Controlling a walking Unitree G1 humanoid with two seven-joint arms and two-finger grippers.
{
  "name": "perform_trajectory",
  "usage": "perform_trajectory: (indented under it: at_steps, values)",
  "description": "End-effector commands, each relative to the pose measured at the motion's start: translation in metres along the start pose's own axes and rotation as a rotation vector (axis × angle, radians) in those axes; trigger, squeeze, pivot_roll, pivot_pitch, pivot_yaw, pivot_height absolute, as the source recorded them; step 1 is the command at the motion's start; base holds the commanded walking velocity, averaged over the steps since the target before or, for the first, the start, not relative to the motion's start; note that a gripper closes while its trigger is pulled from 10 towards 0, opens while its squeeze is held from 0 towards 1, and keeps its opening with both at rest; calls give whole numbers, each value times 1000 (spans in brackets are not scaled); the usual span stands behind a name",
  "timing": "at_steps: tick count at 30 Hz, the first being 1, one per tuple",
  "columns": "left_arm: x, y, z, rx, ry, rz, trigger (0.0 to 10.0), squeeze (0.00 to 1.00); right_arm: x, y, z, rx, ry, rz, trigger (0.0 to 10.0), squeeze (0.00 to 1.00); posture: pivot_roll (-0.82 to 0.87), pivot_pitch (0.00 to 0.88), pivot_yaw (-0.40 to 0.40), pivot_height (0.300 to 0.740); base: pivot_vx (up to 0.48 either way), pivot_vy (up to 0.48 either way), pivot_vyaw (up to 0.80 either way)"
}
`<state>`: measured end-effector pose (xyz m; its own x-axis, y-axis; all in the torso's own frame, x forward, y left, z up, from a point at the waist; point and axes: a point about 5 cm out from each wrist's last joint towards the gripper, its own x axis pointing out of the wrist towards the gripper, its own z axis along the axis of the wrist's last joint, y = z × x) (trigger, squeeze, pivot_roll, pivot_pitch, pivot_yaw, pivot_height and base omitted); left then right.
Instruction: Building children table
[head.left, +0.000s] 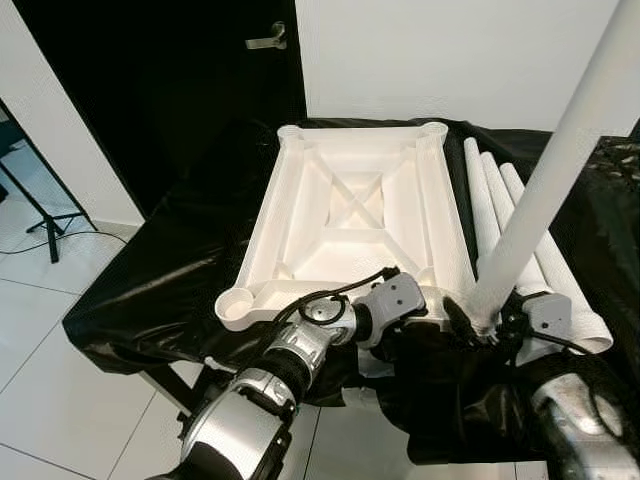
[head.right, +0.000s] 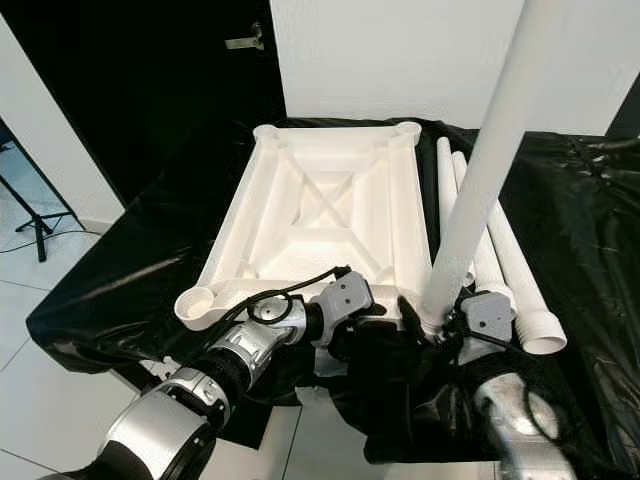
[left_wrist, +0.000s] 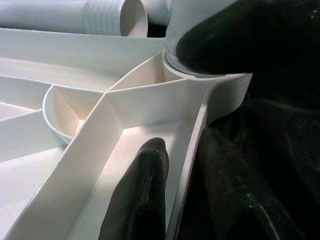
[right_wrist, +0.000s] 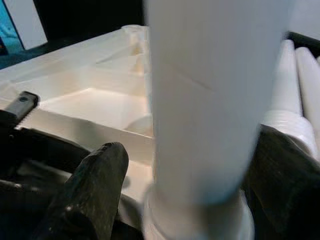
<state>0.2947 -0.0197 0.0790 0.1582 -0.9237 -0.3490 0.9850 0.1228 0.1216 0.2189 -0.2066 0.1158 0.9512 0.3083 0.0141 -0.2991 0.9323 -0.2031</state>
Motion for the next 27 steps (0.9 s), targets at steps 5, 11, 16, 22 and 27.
perform_trajectory:
  at_steps: [5, 11, 16, 22, 27]
  values:
    - [-1, -18, -41, -112, 157, 41, 10000, 0, -2, -3, -4, 27, 42, 108, 0, 0, 69, 0, 36, 740, 0, 0, 0]
    - [-2, -18, -42, -111, 159, 41, 10000, 0, -3, 2, -6, 61, 45, 122, 0, 0, 72, 0, 39, 740, 0, 0, 0]
    - [-2, -17, -42, -108, 161, 41, 10000, 0, -4, 12, -8, 100, 26, 62, 0, 0, 74, 0, 39, 740, 0, 0, 0]
    - [-4, -16, -43, -102, 169, 42, 10000, 0, -12, 9, -12, 132, -13, -316, 0, 0, 82, 0, 35, 740, 0, 0, 0]
    - [-6, -12, -41, -99, 167, 51, 10000, 0, -11, 8, -12, 120, -16, -353, 2627, 0, 80, 0, 40, 740, 0, 0, 0]
